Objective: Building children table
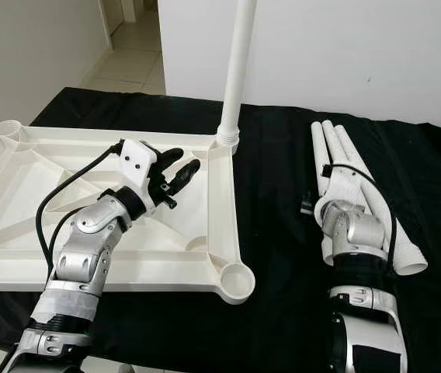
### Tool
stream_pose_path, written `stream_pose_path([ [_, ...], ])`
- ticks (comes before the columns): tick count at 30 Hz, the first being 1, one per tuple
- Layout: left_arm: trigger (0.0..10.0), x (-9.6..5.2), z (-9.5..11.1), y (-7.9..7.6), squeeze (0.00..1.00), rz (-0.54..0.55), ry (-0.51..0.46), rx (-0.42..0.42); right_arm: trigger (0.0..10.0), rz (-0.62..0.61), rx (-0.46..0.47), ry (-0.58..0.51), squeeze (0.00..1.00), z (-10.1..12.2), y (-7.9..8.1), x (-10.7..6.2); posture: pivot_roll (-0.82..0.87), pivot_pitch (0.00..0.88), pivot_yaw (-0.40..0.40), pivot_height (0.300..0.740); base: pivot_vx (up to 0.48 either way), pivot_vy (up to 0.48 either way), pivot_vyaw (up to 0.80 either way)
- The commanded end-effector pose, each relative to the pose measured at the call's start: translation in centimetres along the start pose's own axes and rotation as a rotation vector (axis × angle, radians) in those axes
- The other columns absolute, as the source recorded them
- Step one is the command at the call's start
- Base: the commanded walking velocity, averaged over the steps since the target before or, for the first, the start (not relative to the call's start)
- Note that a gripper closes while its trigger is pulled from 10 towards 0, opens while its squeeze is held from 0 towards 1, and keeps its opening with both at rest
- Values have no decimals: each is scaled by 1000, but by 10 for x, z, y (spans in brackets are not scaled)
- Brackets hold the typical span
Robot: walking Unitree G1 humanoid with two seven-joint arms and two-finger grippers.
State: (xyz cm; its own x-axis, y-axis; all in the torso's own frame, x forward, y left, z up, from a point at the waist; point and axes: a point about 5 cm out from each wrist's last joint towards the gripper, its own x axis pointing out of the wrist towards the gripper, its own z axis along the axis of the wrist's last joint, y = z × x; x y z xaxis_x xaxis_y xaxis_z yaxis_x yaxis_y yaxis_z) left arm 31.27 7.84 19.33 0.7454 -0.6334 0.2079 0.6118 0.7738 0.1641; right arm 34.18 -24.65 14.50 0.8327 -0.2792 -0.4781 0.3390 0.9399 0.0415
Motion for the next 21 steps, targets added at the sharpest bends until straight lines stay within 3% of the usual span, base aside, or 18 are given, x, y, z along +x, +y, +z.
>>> stream_pose_path([
  [1, 10000, 1, 0, 3, 0, 96, -2, -18, 10000, 16, 49, 59, 0, -13, 1, 3, -40, 27, -19, 740, 0, 0, 0],
  [10, 10000, 3, 1, 3, 0, 93, -3, -22, 10000, 132, 0, 140, 0, -24, 9, 3, -48, 23, -18, 740, 0, 0, 0],
  [11, 10000, 3, 1, 2, 0, 92, -6, -24, 0, 152, 23, 155, 0, -25, 11, 3, -50, 21, -19, 740, 0, 0, 0],
  [21, 10000, 4, 2, 0, 0, 94, -14, -30, 0, 252, 84, 163, 0, -22, 19, 2, -49, 16, -24, 740, 0, 0, 0],
])
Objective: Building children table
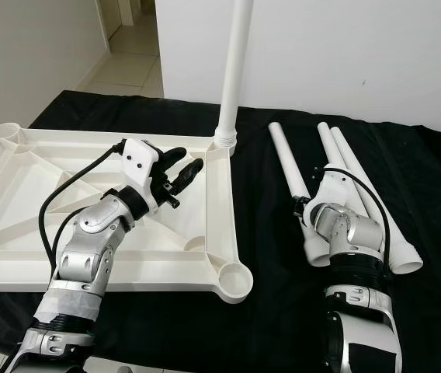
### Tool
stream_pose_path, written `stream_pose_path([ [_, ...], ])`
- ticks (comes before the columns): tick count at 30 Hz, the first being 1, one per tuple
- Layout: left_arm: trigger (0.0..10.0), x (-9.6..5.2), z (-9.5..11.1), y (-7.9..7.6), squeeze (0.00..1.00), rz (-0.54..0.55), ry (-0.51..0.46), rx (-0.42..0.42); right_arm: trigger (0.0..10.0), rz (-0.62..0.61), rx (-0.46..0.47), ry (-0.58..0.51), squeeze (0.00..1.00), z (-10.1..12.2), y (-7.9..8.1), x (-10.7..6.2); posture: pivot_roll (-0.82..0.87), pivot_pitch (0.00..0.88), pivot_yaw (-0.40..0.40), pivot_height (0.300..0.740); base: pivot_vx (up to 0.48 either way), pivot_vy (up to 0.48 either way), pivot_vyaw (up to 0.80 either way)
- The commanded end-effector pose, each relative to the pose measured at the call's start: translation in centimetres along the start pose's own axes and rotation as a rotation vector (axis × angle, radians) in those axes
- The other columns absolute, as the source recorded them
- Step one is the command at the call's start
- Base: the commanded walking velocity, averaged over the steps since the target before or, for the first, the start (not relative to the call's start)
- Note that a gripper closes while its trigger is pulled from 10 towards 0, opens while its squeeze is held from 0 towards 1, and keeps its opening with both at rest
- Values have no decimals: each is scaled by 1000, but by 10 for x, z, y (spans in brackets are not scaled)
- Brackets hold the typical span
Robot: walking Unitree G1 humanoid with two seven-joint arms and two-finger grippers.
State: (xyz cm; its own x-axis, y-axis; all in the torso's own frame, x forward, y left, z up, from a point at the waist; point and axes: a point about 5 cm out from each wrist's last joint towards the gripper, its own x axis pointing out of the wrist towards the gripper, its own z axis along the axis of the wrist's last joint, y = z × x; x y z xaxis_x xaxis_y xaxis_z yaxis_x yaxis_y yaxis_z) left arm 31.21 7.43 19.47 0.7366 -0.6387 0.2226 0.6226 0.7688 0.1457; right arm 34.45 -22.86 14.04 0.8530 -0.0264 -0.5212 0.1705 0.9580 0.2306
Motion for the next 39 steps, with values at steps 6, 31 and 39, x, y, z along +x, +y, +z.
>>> stream_pose_path([
  [6, 10000, 3, 1, 2, 0, 101, -9, -22, 0, 32, 4, 47, 0, -15, 1, 4, -48, 12, -27, 740, 0, 0, 0],
  [31, 10000, 4, 3, 2, 0, 98, -17, -57, 10000, -24, -80, -719, 0, 77, -13, -41, -52, 36, -19, 740, 0, 0, 0],
  [39, 10000, 2, 4, 1, 0, 91, -10, -70, 10000, -314, -220, -873, 0, 87, -36, -53, -39, 51, -2, 740, 0, 0, 0],
])
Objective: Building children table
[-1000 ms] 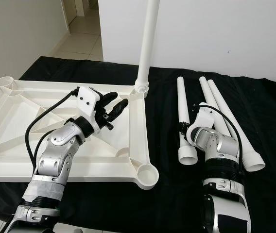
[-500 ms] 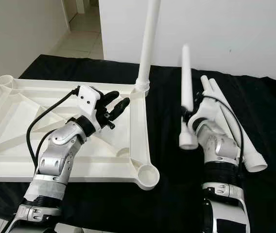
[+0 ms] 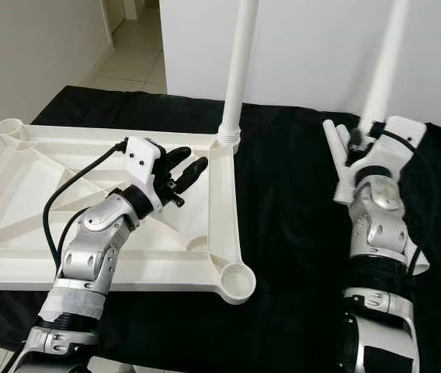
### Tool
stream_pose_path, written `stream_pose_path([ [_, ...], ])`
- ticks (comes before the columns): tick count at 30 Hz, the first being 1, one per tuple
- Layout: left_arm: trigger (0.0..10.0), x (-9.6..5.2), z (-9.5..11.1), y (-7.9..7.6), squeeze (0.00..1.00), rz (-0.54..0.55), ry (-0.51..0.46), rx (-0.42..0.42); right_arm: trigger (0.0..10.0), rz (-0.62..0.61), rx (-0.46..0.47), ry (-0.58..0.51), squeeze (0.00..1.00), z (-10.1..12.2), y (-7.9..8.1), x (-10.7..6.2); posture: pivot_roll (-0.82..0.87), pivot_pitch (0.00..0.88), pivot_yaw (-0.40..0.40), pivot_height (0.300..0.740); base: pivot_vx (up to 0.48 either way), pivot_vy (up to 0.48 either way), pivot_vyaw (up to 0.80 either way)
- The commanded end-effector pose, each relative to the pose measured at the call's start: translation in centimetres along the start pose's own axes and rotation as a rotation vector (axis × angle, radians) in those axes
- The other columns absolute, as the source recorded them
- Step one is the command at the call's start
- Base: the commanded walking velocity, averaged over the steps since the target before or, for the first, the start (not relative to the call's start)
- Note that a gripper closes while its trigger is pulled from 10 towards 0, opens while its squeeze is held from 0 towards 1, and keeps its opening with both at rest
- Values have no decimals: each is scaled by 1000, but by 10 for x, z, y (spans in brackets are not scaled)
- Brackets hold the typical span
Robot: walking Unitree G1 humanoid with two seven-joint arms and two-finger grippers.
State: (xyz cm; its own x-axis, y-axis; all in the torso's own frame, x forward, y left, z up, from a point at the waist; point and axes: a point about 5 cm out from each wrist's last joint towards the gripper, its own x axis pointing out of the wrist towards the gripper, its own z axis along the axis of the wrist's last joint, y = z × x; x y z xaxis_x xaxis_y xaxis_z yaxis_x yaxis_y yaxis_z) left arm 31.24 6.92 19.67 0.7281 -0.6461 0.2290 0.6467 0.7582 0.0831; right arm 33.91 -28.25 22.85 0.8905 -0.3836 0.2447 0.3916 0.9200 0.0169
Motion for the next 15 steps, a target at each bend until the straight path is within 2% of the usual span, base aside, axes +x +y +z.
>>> stream_pose_path([
  [1, 10000, -2, 2, 5, 0, 101, -5, -2, 10000, -34, -49, -41, 0, 3, -5, -1, -39, 51, -2, 740, 0, 0, 0],
  [4, 10000, -5, 2, 4, 0, 98, 4, -5, 10000, -79, -103, -109, 0, 6, -10, -4, -25, 65, 9, 740, 0, 0, 0],
  [9, 10000, -7, 2, 4, 0, 98, 11, -10, 10000, -138, -169, -142, 0, 5, -15, -7, -17, 72, 16, 740, 0, 0, 0],
  [10, 10000, -8, 2, 3, 0, 97, 16, -13, 10000, -179, -229, -171, 0, 5, -18, -10, -13, 77, 24, 740, 0, 0, 0],
  [13, 10000, -9, 2, 2, 0, 93, 18, -21, 10000, -198, -262, -182, 0, 4, -21, -12, -12, 79, 29, 740, 0, 0, 0],
  [15, 10000, -10, 2, 0, 0, 87, 23, -27, 10000, -261, -310, -218, 0, 6, -28, -14, -12, 83, 38, 740, 0, 0, 0],
])
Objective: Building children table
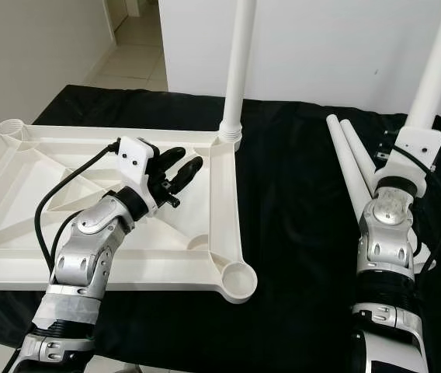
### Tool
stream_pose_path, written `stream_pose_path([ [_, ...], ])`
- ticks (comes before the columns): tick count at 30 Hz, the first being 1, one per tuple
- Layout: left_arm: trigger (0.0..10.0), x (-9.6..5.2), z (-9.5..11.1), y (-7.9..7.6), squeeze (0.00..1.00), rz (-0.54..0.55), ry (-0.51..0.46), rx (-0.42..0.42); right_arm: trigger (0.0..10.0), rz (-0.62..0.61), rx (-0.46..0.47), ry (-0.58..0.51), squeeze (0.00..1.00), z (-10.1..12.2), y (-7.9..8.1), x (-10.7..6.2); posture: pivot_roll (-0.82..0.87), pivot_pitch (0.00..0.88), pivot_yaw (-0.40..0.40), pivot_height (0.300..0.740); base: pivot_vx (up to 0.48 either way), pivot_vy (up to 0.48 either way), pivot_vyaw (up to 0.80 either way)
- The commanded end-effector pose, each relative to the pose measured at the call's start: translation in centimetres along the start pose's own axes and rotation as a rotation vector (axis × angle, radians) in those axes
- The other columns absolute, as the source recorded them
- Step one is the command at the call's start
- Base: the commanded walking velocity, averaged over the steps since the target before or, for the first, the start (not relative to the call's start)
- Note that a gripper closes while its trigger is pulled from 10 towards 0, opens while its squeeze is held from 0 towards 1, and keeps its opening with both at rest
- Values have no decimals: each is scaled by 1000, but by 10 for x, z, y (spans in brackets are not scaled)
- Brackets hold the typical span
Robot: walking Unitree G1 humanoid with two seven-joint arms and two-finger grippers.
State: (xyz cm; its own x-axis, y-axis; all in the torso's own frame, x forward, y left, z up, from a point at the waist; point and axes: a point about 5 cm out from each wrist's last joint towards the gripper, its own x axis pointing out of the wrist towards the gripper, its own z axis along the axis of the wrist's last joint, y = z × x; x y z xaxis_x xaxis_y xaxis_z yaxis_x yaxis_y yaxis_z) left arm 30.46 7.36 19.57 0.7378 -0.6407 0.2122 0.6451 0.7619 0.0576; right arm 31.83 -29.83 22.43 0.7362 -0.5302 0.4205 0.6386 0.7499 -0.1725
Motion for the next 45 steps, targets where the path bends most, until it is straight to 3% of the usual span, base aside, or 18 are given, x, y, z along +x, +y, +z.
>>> stream_pose_path([
  [1, 10000, -1, 1, 1, 0, 76, 6, -6, 10000, -62, -32, -49, 0, 3, -9, 2, -12, 83, 38, 740, 0, 0, 0],
  [5, 10000, -2, 1, 0, 0, 70, 12, -10, 10000, -158, -135, -71, 0, 1, -27, 6, -11, 86, 47, 740, 0, 0, 0],
  [12, 10000, -2, 0, -1, 0, 62, 23, -14, 10000, -291, -214, -52, 0, -6, -50, 7, -15, 87, 53, 740, 0, 0, 0],
  [21, 10000, -3, 0, -3, 0, 56, 30, -24, 10000, -372, -287, -18, 0, -19, -61, 1, -18, 86, 64, 740, 0, 0, 0],
  [26, 10000, -4, 0, -4, 0, 48, 37, -29, 10000, -413, -275, 44, 0, -33, -67, -4, -15, 86, 76, 740, 0, 0, 0],
  [34, 10000, -6, -1, -7, 0, 29, 52, -32, 10000, -479, -195, 107, 0, -47, -74, -11, -7, 87, 95, 740, 0, 0, 0],
  [37, 10000, -6, 0, -7, 0, 25, 54, -31, 10000, -467, -71, 174, 0, -57, -67, -15, 5, 83, 101, 740, 0, 0, 0],
  [38, 10000, -6, 0, -7, 0, 25, 54, -31, 10000, -467, -71, 174, 0, -57, -67, -15, 5, 83, 101, 740, 0, 0, 0],
  [39, 10000, -6, 1, -7, 0, 23, 56, -32, 10000, -410, 37, 200, 0, -60, -54, -18, 5, 79, 101, 740, 0, 0, 0],
  [42, 10000, -6, 1, -7, 0, 22, 58, -31, 10000, -365, 97, 217, 0, -61, -44, -18, 5, 79, 101, 740, 0, 0, 0],
  [44, 10000, -5, 2, -9, 0, 22, 55, -33, 10000, -199, 244, 241, 0, -58, -14, -20, 8, 78, 93, 740, 0, 0, 0],
  [45, 10000, -5, 2, -9, 0, 22, 55, -33, 10000, -199, 244, 241, 0, -58, -14, -20, 8, 78, 93, 740, 0, 0, 0],
])
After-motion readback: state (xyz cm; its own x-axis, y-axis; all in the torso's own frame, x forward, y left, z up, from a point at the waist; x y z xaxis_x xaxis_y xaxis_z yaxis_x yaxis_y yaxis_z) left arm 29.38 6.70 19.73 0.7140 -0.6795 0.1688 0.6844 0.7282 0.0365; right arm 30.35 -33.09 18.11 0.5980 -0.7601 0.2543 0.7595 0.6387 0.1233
